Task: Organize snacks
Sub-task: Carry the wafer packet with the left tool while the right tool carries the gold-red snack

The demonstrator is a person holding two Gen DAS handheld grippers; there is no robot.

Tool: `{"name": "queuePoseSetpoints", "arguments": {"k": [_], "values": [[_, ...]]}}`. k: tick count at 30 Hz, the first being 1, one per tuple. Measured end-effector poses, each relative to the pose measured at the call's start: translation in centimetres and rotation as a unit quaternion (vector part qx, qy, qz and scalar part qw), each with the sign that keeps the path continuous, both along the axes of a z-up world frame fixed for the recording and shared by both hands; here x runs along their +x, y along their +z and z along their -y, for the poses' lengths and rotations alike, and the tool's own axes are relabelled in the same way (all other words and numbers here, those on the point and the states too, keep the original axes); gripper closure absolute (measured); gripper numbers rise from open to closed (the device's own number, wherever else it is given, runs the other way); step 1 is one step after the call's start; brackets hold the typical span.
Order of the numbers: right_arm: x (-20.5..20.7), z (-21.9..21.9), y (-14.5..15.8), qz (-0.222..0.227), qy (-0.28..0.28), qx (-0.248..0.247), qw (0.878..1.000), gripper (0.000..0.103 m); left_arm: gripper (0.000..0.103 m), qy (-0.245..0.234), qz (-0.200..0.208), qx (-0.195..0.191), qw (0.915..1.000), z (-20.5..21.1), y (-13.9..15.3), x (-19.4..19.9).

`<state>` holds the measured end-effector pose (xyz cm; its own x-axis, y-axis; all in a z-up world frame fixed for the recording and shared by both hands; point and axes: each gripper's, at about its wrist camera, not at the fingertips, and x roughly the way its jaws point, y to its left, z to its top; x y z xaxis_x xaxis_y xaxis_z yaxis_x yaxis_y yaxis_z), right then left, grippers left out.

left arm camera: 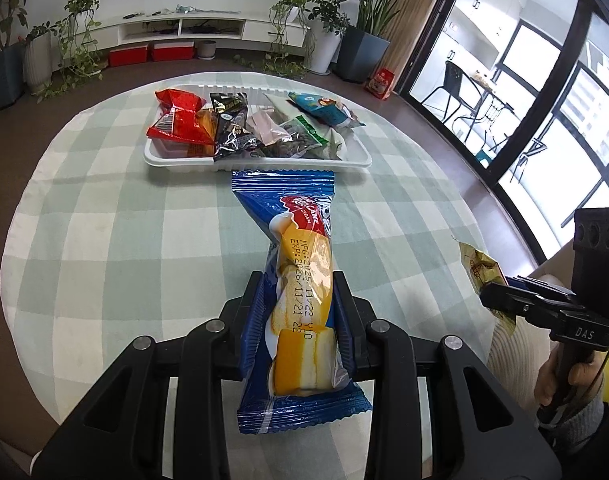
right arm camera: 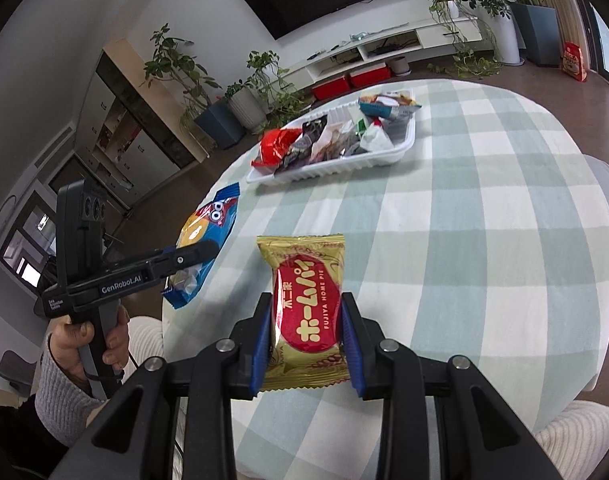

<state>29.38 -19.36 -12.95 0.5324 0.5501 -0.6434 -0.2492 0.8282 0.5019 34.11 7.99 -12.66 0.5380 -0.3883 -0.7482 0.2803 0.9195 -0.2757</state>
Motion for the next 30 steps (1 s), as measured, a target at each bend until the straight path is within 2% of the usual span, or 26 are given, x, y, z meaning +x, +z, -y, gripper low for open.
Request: {"name": "queuePoseSetpoints", "arguments": {"k": [14, 30], "values": [[2.6, 1.0, 2.6, 0.029, -0.016, 0.011, 0.999, 0.068, 0.073, 0.003, 0.011, -0.006, 0.9999, 0.3, 1.4, 1.5], [6.7, 1.1, 3.3, 0.032, -0.020, 0.024, 0.999, 0.068, 0.073, 0.011, 0.016, -0.006, 0.9998, 0.2, 2.1, 4.7]]}}
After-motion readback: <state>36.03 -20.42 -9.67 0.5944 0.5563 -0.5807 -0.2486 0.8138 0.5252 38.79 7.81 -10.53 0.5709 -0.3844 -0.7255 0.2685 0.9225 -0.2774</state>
